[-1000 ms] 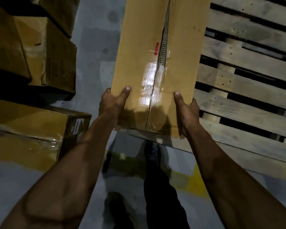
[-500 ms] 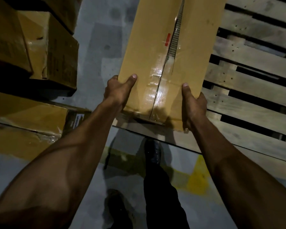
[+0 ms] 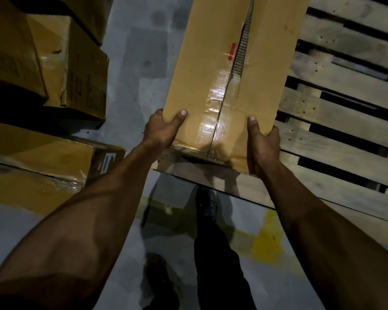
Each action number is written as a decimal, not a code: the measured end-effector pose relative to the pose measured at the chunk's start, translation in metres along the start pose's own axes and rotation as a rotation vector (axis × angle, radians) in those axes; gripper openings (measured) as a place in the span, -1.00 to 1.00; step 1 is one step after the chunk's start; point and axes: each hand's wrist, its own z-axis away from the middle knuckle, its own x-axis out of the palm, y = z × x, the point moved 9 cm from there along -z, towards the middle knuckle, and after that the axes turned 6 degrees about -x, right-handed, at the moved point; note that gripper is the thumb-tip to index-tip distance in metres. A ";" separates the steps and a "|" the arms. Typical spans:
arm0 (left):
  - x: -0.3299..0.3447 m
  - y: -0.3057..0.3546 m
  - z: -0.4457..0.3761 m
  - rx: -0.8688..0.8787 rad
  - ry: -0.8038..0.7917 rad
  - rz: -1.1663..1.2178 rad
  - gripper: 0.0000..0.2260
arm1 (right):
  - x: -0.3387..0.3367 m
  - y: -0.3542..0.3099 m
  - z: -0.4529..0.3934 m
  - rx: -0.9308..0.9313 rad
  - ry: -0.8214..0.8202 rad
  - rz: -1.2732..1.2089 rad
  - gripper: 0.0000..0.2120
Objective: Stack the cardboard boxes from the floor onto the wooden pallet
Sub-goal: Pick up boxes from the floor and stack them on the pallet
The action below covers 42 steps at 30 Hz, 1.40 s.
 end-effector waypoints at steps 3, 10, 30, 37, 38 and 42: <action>-0.004 -0.011 0.005 -0.025 0.012 0.032 -0.51 | -0.001 0.006 0.008 0.008 0.000 0.009 -0.36; -0.008 -0.031 0.016 -0.022 0.025 0.053 -0.53 | -0.003 0.012 0.027 0.002 0.001 0.052 -0.41; -0.093 -0.116 0.079 -0.244 0.137 0.107 -0.57 | 0.077 -0.063 0.142 -0.448 -0.247 0.810 -0.35; -0.209 -0.249 0.111 -0.556 0.389 0.473 -0.68 | 0.219 -0.079 0.212 -0.663 -0.524 0.903 -0.34; -0.224 -0.270 0.112 -0.599 0.433 0.524 -0.67 | 0.244 -0.078 0.221 -0.687 -0.562 0.922 -0.33; -0.266 -0.345 0.096 -0.750 0.504 0.662 -0.66 | 0.340 -0.067 0.248 -0.746 -0.672 0.997 -0.34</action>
